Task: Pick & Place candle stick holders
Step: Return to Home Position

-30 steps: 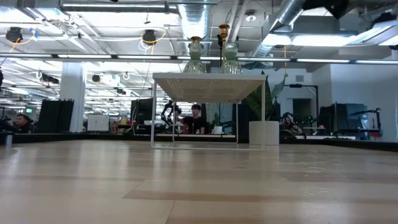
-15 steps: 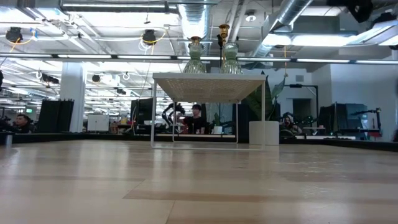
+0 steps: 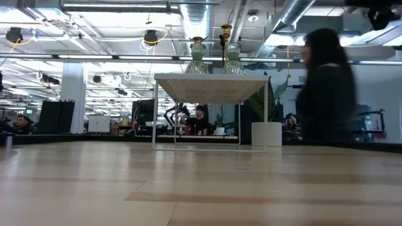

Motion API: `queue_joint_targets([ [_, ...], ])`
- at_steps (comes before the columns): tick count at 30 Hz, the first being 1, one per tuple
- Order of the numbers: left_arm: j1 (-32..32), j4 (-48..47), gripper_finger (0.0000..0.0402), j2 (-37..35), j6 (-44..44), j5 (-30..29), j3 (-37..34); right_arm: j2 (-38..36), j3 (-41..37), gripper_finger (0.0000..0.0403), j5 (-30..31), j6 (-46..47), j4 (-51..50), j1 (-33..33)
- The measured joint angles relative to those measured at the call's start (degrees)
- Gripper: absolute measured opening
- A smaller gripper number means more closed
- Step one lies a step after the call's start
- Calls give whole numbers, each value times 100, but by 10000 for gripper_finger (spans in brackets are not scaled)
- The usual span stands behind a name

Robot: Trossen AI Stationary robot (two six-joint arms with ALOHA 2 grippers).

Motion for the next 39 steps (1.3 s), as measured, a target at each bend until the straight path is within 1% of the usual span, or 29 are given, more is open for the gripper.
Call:
queue_joint_targets([
  [6,0,-86,4,-516,133,75,-17,-388,-45,0,116,-9,-7,0],
  [10,0,-102,6,-825,136,129,-11,-530,-45,0,120,-124,-2,0],
  [15,0,-341,4,-1101,144,129,-17,-658,-45,0,120,-168,-17,0],
  [22,0,-445,4,-1503,140,120,-19,-651,-45,0,123,-214,-26,0],
  [27,0,-701,6,-1791,97,103,-19,-651,-45,0,124,-347,-25,0],
  [31,0,-671,4,-1914,85,103,-17,-651,-45,0,280,-348,-26,0],
  [35,2,-890,5,-2039,116,104,-19,-651,-45,0,297,-358,-31,0],
  [39,2,-929,4,-2309,92,83,-17,-651,-45,0,297,-356,-42,0],
])
